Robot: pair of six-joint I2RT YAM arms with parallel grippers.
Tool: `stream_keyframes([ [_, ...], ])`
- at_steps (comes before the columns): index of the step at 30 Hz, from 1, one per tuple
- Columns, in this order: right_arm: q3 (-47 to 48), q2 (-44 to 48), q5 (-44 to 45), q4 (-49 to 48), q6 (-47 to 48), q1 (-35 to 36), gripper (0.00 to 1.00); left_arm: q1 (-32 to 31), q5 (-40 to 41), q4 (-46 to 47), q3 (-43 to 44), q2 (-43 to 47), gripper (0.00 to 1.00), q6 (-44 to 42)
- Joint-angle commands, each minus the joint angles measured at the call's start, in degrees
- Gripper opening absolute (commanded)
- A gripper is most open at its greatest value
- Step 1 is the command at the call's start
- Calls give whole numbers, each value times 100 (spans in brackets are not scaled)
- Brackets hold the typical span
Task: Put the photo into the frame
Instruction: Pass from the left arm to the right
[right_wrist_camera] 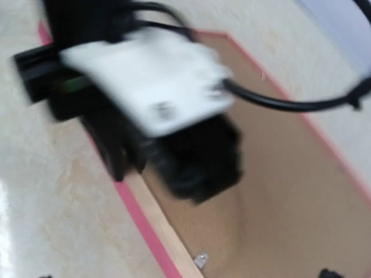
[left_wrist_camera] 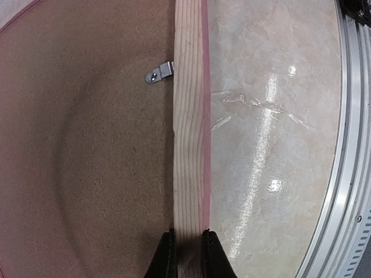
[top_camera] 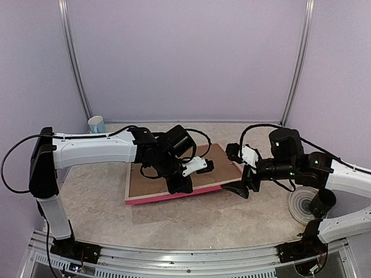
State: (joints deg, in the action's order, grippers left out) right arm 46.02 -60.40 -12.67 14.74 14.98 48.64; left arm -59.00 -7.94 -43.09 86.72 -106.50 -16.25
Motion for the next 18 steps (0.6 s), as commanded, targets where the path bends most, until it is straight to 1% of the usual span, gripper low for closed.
stream_keyframes([
  [1, -238, 344, 537, 132, 1438, 310, 99, 107, -149, 38, 375, 442, 0, -137],
  [7, -434, 188, 1210, 68, 2222, 506, 99, 144, -261, -121, 501, 502, 0, -215],
  [11, -443, -72, 1930, -200, 2696, 593, 98, 182, -328, -165, 510, 583, 0, -238],
  [15, -387, -257, 2143, -363, 3317, 652, 98, 219, -418, -212, 558, 634, 0, -272],
  [18, -371, -453, 2234, -394, 3725, 672, 92, 248, -472, -263, 642, 643, 0, -305],
])
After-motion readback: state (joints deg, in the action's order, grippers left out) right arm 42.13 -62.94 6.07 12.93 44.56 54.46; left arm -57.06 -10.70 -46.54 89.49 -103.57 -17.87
